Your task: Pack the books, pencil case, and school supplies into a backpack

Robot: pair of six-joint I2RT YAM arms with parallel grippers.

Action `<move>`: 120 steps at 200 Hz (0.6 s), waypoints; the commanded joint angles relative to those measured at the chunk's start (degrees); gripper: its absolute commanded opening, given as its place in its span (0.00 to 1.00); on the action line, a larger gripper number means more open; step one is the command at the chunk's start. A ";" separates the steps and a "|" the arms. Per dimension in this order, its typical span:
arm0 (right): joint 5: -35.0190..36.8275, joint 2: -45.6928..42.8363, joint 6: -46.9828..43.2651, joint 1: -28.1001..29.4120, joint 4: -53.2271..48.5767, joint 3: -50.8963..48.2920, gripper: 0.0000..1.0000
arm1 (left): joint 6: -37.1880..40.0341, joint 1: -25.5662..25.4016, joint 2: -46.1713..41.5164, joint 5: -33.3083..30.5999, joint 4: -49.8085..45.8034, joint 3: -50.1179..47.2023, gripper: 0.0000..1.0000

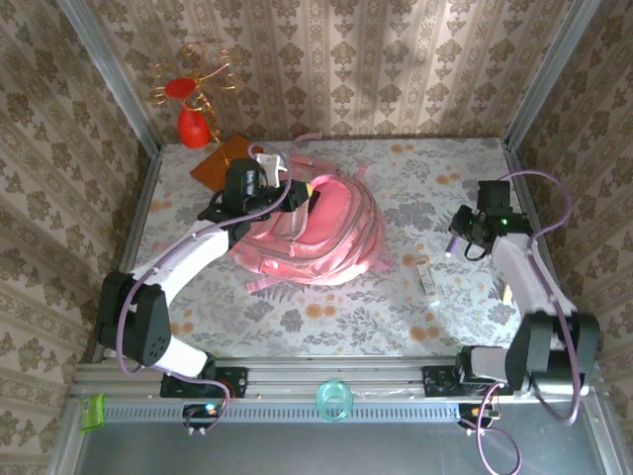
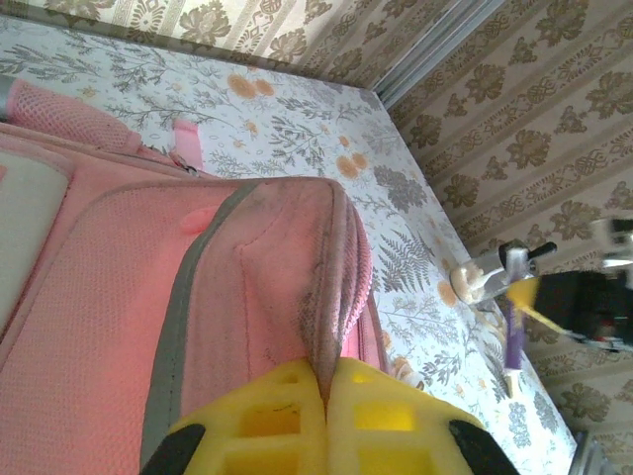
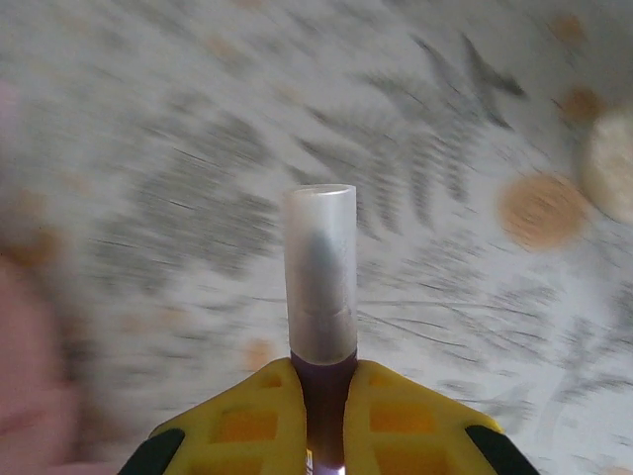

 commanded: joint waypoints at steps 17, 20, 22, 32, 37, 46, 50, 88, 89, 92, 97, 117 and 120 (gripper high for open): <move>-9.83 -5.02 17.85 13.33 12.41 -2.94 0.06 | 0.37 0.75 -0.43 0.13 5.70 0.97 0.00; -9.57 -5.02 19.11 14.73 13.58 -3.09 0.07 | 0.29 0.71 -0.52 0.24 5.76 0.98 0.00; -9.39 -4.84 19.98 15.60 14.67 -3.21 0.07 | 0.28 0.75 -0.57 0.26 5.77 1.01 0.00; -7.97 -4.24 24.48 19.78 19.93 -3.95 0.07 | 0.12 0.70 -0.79 0.37 5.71 1.06 0.00; -7.16 -3.84 26.66 21.80 22.91 -4.43 0.07 | 0.15 0.70 -0.94 0.35 5.72 1.07 0.00; -5.69 -2.43 30.06 24.84 27.32 -4.65 0.07 | 0.10 0.70 -1.10 0.34 5.71 0.94 0.00; -5.09 -1.82 31.34 26.11 28.88 -4.61 0.07 | 0.10 0.70 -1.22 0.35 5.74 0.94 0.00; -2.69 11.12 36.07 34.79 36.67 3.83 0.07 | 0.19 0.18 -1.65 0.31 5.60 1.25 0.00; -2.65 11.53 36.24 34.92 36.67 4.07 0.07 | 0.19 0.13 -1.66 0.33 5.60 1.27 0.00; -2.56 12.67 36.60 35.34 36.72 4.65 0.07 | 0.19 0.10 -1.67 0.33 5.60 1.28 0.00; -2.36 14.47 37.42 35.90 36.84 6.00 0.07 | 0.19 0.07 -1.65 0.31 5.56 1.38 0.00; -0.75 20.59 41.20 37.46 38.13 9.08 0.08 | 0.03 -0.16 -2.06 0.24 5.37 1.53 0.00; -0.48 21.28 41.65 37.65 38.17 9.58 0.08 | 0.02 -0.15 -2.18 0.26 5.37 1.50 0.00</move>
